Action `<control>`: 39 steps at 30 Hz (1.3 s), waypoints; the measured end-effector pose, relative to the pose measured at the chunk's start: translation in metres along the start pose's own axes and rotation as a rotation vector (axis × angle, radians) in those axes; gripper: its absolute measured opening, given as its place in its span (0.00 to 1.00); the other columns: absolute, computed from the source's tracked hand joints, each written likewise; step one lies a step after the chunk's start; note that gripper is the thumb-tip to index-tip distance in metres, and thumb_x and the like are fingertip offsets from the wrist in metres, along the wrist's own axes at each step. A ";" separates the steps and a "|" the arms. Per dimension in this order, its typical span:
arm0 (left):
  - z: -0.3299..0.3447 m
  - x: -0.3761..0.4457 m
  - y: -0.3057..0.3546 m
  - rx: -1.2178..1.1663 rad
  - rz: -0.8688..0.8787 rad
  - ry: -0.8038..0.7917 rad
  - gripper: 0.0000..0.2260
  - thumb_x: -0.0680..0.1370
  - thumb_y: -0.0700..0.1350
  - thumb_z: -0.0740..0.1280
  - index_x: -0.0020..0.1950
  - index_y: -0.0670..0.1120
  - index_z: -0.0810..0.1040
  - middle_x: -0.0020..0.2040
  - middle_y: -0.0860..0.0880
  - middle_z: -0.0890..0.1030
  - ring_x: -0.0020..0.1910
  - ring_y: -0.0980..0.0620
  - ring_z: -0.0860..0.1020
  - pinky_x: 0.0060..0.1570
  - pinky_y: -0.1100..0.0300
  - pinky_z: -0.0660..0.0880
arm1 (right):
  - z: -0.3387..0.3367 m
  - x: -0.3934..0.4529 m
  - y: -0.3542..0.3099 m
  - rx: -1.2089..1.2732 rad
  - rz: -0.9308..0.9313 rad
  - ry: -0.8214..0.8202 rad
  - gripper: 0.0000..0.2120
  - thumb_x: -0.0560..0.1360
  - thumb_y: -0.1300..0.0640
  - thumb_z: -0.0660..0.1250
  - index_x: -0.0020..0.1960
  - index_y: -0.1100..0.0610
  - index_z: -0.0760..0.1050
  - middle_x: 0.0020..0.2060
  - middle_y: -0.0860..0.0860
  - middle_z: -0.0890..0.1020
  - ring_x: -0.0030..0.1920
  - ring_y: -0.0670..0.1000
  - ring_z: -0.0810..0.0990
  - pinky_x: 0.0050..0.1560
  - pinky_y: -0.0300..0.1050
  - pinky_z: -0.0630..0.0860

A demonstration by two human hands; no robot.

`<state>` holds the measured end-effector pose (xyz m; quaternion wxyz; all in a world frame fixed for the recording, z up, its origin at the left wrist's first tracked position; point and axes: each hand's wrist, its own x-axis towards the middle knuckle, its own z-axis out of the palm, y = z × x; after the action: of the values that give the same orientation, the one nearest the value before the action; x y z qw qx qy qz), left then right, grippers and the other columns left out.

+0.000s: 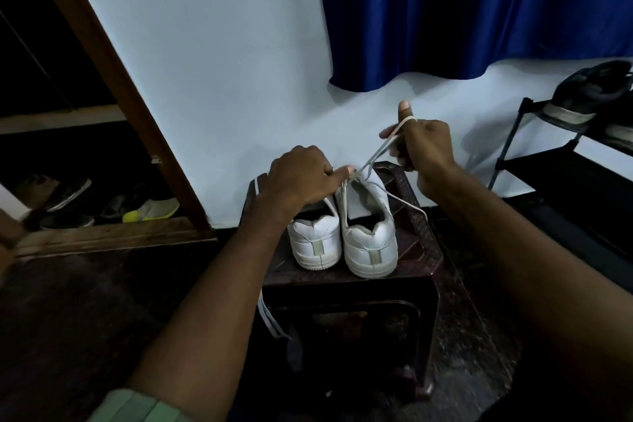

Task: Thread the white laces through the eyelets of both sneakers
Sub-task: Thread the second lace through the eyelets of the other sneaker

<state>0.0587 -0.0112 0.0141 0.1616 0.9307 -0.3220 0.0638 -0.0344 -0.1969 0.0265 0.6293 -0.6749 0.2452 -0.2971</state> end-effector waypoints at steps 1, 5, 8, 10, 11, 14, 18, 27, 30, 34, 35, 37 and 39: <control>0.002 0.001 0.001 0.007 0.002 0.011 0.26 0.75 0.71 0.65 0.39 0.49 0.86 0.34 0.51 0.82 0.38 0.47 0.80 0.41 0.54 0.78 | 0.002 -0.001 -0.001 0.109 -0.008 -0.039 0.23 0.84 0.45 0.63 0.43 0.62 0.84 0.31 0.55 0.82 0.27 0.49 0.76 0.27 0.40 0.67; 0.002 0.006 -0.002 -0.295 -0.012 0.267 0.23 0.73 0.57 0.68 0.29 0.40 0.72 0.30 0.44 0.73 0.33 0.46 0.73 0.36 0.52 0.70 | 0.006 0.002 0.002 0.088 -0.245 -0.136 0.05 0.77 0.68 0.71 0.49 0.60 0.83 0.40 0.59 0.84 0.37 0.49 0.81 0.32 0.39 0.72; -0.009 0.006 -0.001 -0.793 -0.133 0.378 0.21 0.78 0.53 0.68 0.29 0.44 0.70 0.28 0.49 0.68 0.29 0.52 0.66 0.35 0.53 0.65 | 0.007 0.004 0.007 -0.077 -0.352 -0.281 0.09 0.75 0.68 0.73 0.54 0.61 0.83 0.42 0.61 0.85 0.36 0.50 0.81 0.32 0.42 0.76; -0.020 0.008 0.001 -1.117 -0.261 0.420 0.18 0.82 0.54 0.67 0.34 0.49 0.78 0.31 0.53 0.75 0.28 0.56 0.66 0.33 0.58 0.65 | 0.008 0.006 0.012 -0.189 -0.371 -0.349 0.09 0.75 0.67 0.73 0.53 0.58 0.84 0.41 0.57 0.86 0.36 0.50 0.81 0.37 0.45 0.78; -0.025 0.009 -0.001 -1.251 -0.308 0.412 0.18 0.84 0.55 0.65 0.37 0.49 0.79 0.33 0.53 0.79 0.29 0.56 0.68 0.33 0.59 0.66 | 0.008 0.007 0.016 -0.260 -0.383 -0.367 0.09 0.74 0.66 0.73 0.52 0.56 0.84 0.40 0.55 0.86 0.36 0.50 0.81 0.40 0.45 0.79; -0.029 0.008 -0.005 -1.396 -0.341 0.292 0.19 0.85 0.58 0.63 0.38 0.49 0.71 0.29 0.52 0.70 0.27 0.54 0.69 0.35 0.58 0.73 | 0.009 0.009 0.028 -0.477 -0.380 -0.404 0.09 0.72 0.61 0.76 0.50 0.52 0.84 0.42 0.48 0.86 0.39 0.51 0.84 0.45 0.44 0.79; -0.008 0.007 -0.019 -0.458 -0.117 0.111 0.20 0.77 0.64 0.71 0.55 0.51 0.74 0.46 0.52 0.80 0.44 0.54 0.79 0.46 0.56 0.75 | 0.007 0.009 0.031 -0.497 -0.176 -0.572 0.20 0.68 0.57 0.81 0.57 0.53 0.80 0.53 0.51 0.82 0.44 0.49 0.79 0.49 0.45 0.77; -0.019 0.003 -0.014 -0.166 -0.093 0.066 0.17 0.71 0.56 0.76 0.28 0.51 0.74 0.29 0.55 0.73 0.39 0.46 0.78 0.41 0.59 0.70 | -0.001 0.011 0.033 -0.760 -0.163 -0.588 0.21 0.70 0.62 0.76 0.61 0.56 0.77 0.49 0.51 0.84 0.49 0.52 0.82 0.49 0.47 0.79; -0.029 0.002 -0.023 -0.210 -0.146 0.306 0.12 0.69 0.45 0.70 0.30 0.44 0.70 0.27 0.47 0.68 0.34 0.40 0.70 0.33 0.58 0.65 | -0.002 0.011 0.032 -0.746 -0.141 -0.583 0.19 0.69 0.64 0.76 0.59 0.56 0.80 0.47 0.51 0.85 0.47 0.51 0.83 0.51 0.49 0.80; -0.029 0.000 -0.027 -0.155 -0.155 0.420 0.09 0.70 0.42 0.66 0.34 0.40 0.69 0.28 0.45 0.65 0.34 0.38 0.66 0.33 0.57 0.63 | -0.001 0.013 0.032 -0.717 -0.106 -0.580 0.17 0.67 0.66 0.76 0.55 0.56 0.83 0.44 0.52 0.87 0.43 0.50 0.83 0.49 0.49 0.81; -0.028 -0.001 -0.026 -0.133 -0.159 0.424 0.07 0.70 0.42 0.65 0.35 0.41 0.70 0.28 0.46 0.66 0.35 0.37 0.68 0.35 0.57 0.64 | -0.001 0.013 0.032 -0.728 -0.099 -0.586 0.16 0.67 0.65 0.77 0.53 0.56 0.84 0.43 0.53 0.87 0.43 0.49 0.82 0.48 0.49 0.80; -0.025 0.000 -0.025 -0.091 -0.156 0.421 0.06 0.71 0.42 0.65 0.36 0.42 0.72 0.29 0.47 0.67 0.36 0.37 0.69 0.36 0.57 0.64 | -0.003 0.014 0.033 -0.731 -0.087 -0.586 0.13 0.66 0.63 0.79 0.49 0.55 0.84 0.41 0.53 0.86 0.41 0.50 0.81 0.45 0.49 0.80; -0.022 0.001 -0.026 -0.064 -0.151 0.412 0.07 0.72 0.43 0.66 0.36 0.43 0.73 0.29 0.47 0.68 0.36 0.38 0.70 0.37 0.57 0.65 | -0.005 0.012 0.032 -0.689 -0.061 -0.587 0.10 0.67 0.61 0.80 0.47 0.58 0.84 0.37 0.53 0.84 0.37 0.49 0.79 0.39 0.45 0.77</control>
<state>0.0756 0.0154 0.0286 0.2577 0.9138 -0.2136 0.2299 -0.0282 -0.2115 -0.0036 0.4021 -0.9075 0.1209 -0.0125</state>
